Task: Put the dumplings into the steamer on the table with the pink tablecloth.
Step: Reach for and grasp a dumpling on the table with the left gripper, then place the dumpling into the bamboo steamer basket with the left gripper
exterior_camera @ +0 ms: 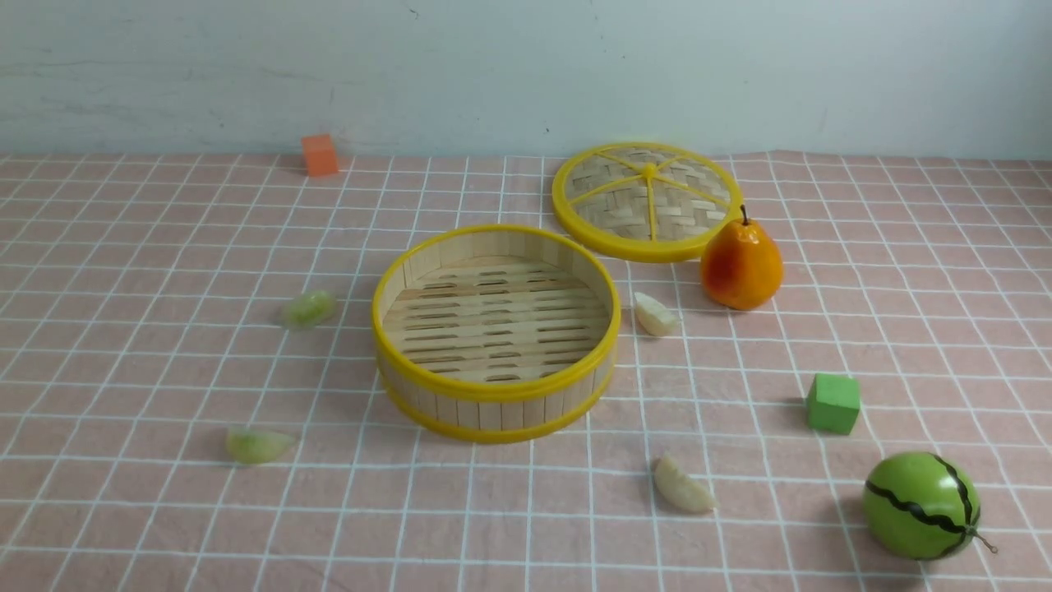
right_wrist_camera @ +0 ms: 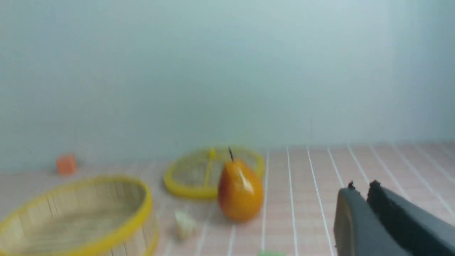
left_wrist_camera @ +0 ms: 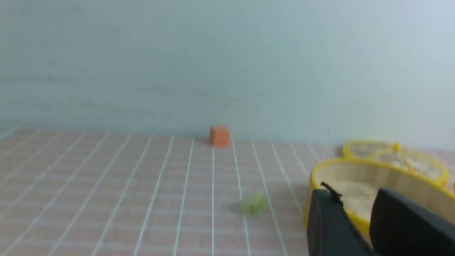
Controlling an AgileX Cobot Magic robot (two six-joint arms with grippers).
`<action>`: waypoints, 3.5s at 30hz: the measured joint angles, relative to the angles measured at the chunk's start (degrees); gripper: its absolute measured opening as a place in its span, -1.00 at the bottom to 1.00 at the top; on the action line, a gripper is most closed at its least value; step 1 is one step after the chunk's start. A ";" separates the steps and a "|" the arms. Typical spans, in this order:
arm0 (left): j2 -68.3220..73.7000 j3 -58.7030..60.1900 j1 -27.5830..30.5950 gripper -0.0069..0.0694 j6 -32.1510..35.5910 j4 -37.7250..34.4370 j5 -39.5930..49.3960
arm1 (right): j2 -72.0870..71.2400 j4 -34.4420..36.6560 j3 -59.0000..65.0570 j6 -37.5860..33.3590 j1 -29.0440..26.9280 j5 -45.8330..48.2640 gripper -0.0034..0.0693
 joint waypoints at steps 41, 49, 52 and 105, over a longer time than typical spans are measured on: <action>87.78 -74.37 -0.05 -0.84 0.17 -6.02 43.80 | 52.44 27.80 -28.47 -34.57 0.00 47.66 -0.91; 103.54 -88.35 -0.05 -0.23 10.29 -3.81 46.14 | 52.96 35.26 -28.70 -43.71 0.00 45.42 -0.91; 111.42 -93.86 -0.05 0.17 15.03 -3.52 45.72 | 52.96 35.55 -28.70 -44.25 0.00 43.44 -0.91; 121.33 -101.88 -13.51 0.33 5.55 -12.91 41.65 | 53.01 39.51 -28.70 -44.75 0.00 43.66 -0.85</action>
